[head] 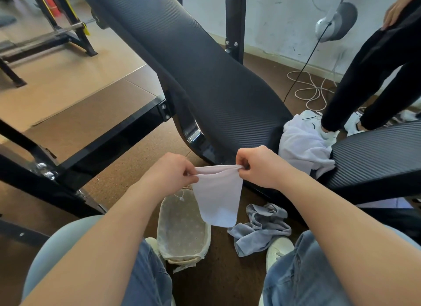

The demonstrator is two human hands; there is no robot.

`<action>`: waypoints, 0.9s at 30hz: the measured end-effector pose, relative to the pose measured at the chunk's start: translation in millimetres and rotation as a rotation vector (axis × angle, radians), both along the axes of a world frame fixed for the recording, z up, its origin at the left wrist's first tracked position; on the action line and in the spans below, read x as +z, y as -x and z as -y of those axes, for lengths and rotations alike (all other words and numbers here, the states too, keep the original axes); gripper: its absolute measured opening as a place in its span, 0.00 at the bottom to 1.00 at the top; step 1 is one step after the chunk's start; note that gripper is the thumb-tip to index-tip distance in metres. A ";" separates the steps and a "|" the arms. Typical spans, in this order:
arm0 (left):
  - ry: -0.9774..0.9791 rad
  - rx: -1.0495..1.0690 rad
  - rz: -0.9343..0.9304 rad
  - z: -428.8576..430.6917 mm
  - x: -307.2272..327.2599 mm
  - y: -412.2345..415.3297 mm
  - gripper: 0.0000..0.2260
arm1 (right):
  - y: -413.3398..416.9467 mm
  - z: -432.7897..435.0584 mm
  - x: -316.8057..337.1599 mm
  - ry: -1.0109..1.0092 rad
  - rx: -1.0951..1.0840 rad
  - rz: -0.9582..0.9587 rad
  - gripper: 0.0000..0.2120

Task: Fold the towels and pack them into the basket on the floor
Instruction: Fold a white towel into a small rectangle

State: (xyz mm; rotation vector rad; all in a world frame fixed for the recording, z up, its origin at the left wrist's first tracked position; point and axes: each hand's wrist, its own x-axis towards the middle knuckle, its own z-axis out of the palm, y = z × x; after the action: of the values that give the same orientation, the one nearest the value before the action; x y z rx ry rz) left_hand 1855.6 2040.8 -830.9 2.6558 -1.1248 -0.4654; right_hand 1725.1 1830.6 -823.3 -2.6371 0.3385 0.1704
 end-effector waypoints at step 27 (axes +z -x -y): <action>0.177 0.463 -0.196 6.0 -3.7 2.1 0.06 | 1.5 -11.3 -2.9 -0.097 0.081 0.114 0.09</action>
State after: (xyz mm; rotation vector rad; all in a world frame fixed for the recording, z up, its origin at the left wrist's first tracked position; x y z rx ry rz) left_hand 1853.5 2034.8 -834.6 2.5328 -0.4498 -0.4919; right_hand 1723.7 1841.9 -826.2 -2.5532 0.1812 0.0610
